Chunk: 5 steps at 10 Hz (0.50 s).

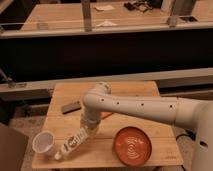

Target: Place the bottle in the ceramic bowl

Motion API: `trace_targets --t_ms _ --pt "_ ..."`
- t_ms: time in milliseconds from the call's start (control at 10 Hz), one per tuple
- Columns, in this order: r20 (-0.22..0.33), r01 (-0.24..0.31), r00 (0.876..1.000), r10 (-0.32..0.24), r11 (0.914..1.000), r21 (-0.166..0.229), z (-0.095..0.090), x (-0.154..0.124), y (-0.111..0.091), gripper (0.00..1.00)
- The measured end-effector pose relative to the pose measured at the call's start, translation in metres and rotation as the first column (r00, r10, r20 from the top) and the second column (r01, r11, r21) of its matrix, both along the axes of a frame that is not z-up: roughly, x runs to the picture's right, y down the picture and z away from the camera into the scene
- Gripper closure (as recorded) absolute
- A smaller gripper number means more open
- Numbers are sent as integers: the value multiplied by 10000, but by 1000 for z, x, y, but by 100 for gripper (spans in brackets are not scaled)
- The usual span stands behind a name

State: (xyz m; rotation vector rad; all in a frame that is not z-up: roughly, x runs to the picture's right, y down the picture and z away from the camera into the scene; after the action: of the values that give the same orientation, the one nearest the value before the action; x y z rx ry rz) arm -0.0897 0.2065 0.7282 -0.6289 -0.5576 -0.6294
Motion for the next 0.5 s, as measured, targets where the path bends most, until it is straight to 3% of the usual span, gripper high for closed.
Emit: trace_targets --t_ms 300,500 --pt "-173 -415 9990 414 9991 -39 -5 33 -9 97" --pt "-163 -526 9985 526 9986 8 -8 36 -13 97"
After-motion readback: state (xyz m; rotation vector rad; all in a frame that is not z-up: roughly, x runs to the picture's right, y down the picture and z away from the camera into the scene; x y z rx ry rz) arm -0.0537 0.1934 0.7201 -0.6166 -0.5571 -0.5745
